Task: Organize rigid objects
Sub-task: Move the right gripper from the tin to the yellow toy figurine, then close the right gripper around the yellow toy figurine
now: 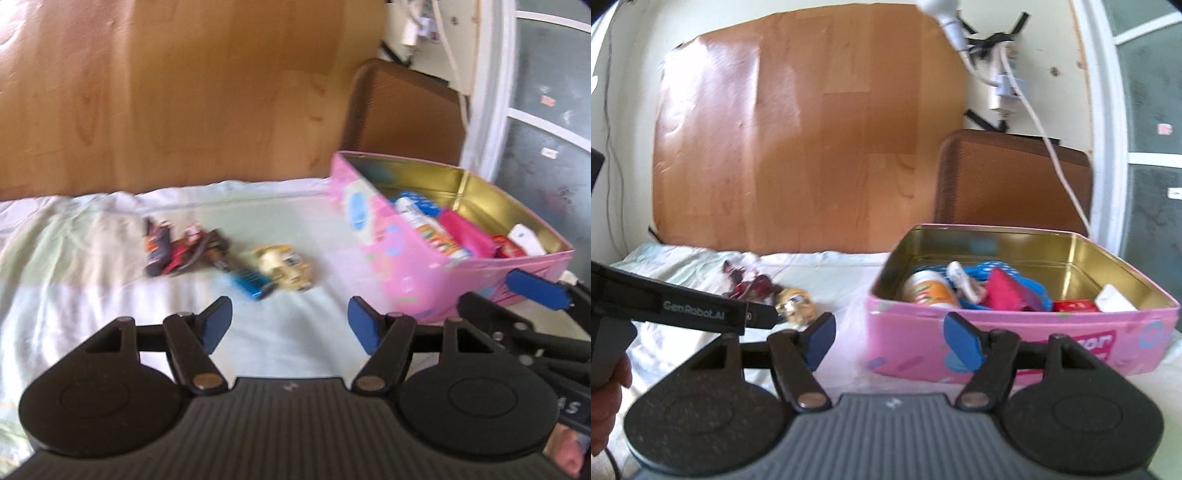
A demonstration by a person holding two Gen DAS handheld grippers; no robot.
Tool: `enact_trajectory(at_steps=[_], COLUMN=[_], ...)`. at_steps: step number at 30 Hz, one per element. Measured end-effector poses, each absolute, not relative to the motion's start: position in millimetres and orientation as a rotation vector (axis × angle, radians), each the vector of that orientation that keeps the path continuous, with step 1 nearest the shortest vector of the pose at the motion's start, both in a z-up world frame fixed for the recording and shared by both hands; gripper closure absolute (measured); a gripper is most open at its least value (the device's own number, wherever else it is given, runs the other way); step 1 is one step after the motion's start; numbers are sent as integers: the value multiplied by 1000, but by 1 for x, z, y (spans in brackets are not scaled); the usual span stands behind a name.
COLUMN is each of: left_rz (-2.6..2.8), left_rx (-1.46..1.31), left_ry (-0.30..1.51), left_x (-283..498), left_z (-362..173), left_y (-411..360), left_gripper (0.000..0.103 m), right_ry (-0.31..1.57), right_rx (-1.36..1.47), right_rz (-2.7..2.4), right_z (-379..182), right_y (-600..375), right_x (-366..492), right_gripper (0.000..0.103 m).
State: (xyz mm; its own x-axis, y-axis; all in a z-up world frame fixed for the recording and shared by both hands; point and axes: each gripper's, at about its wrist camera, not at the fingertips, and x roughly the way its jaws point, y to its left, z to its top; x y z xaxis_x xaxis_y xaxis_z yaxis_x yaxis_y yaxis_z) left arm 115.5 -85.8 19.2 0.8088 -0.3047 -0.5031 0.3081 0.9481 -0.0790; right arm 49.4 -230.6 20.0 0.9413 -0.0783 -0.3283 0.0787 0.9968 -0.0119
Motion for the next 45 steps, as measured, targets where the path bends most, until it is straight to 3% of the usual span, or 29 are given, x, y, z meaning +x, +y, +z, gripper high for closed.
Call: enact_trajectory(at_steps=[12, 18, 33, 37, 38, 45], left_rz=[-198, -206, -249, -257, -258, -259], left_rx=[-9, -167, -242, -248, -250, -259], left_ry=[547, 547, 471, 469, 471, 468], left_x=[125, 129, 123, 124, 125, 124], left_z=[-2, -5, -3, -3, -4, -4], left_y=[-38, -12, -1, 1, 1, 2], left_gripper=[32, 32, 32, 32, 32, 32], right_ry=[390, 423, 567, 615, 614, 594], right_rx=[-80, -128, -93, -5, 5, -25], right_rz=[12, 67, 105, 137, 151, 169], right_z=[13, 7, 2, -3, -4, -5], right_y=[-191, -177, -173, -185, -186, -185], right_x=[65, 84, 202, 217, 216, 188], right_gripper=[36, 37, 41, 53, 62, 63])
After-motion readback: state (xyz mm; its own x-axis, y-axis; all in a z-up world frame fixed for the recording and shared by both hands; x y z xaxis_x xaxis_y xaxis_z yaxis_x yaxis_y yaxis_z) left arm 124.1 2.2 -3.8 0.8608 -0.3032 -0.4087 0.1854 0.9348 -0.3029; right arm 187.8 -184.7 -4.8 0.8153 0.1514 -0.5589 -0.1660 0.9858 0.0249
